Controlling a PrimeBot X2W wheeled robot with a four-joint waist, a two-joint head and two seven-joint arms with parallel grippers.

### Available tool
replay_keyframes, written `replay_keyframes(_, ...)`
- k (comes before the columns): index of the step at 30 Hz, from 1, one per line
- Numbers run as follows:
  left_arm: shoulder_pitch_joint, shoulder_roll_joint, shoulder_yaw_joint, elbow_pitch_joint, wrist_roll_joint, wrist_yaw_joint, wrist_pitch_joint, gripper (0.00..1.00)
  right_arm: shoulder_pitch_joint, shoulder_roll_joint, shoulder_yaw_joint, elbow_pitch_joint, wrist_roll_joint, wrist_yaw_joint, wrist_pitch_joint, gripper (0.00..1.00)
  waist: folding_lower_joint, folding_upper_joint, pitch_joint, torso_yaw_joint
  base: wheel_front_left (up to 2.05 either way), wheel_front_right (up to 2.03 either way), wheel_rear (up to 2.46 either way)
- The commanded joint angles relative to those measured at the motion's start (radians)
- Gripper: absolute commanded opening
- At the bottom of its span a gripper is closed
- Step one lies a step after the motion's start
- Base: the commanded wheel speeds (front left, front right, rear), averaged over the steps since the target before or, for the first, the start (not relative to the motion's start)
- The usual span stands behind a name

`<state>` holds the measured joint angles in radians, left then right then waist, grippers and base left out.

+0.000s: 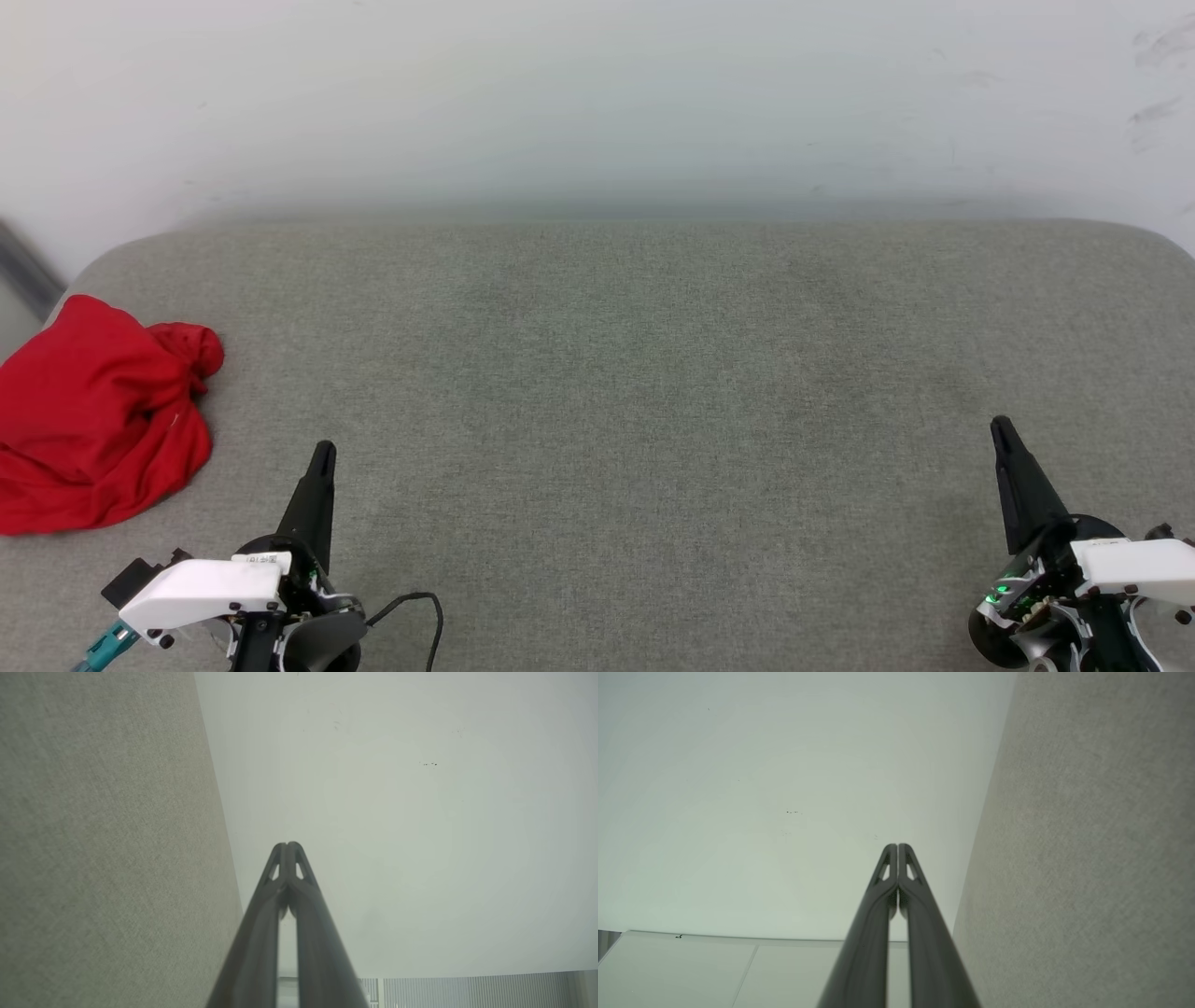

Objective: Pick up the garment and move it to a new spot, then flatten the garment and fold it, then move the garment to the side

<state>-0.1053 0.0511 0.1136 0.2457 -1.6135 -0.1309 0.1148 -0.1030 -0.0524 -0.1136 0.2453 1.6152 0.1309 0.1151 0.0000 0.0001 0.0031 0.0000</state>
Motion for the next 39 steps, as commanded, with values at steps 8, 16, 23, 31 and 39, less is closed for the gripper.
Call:
replay_keyframes(8,-0.009,-0.001,0.001,0.000,0.001,-0.002,0.001,0.00,-0.013,0.004,0.000,0.001,-0.005,0.000,0.000,0.00,0.0000,-0.0001,0.000,0.000,0.00,0.00,0.00)
replay_keyframes(16,-0.009,-0.001,0.001,0.000,0.001,-0.002,0.001,0.00,-0.013,0.004,0.000,0.001,-0.005,0.000,0.000,0.00,0.0000,-0.0001,0.000,0.000,0.00,0.00,0.00)
replay_keyframes(23,-0.009,-0.001,0.001,0.000,0.001,-0.002,0.001,0.00,-0.013,0.004,0.000,0.001,-0.005,0.000,0.000,0.00,0.0000,-0.0001,0.000,0.000,0.00,0.00,0.00)
replay_keyframes(31,-0.009,-0.001,0.001,0.000,0.001,-0.002,0.001,0.00,-0.013,0.004,0.000,0.001,-0.005,0.000,0.000,0.00,0.0000,-0.0001,0.000,0.000,0.00,0.00,0.00)
replay_keyframes(39,-0.009,-0.001,0.001,0.000,0.001,-0.002,0.001,0.00,-0.013,0.004,0.000,0.001,-0.005,0.000,0.000,0.00,0.0000,-0.0001,0.000,0.000,0.00,0.00,0.00)
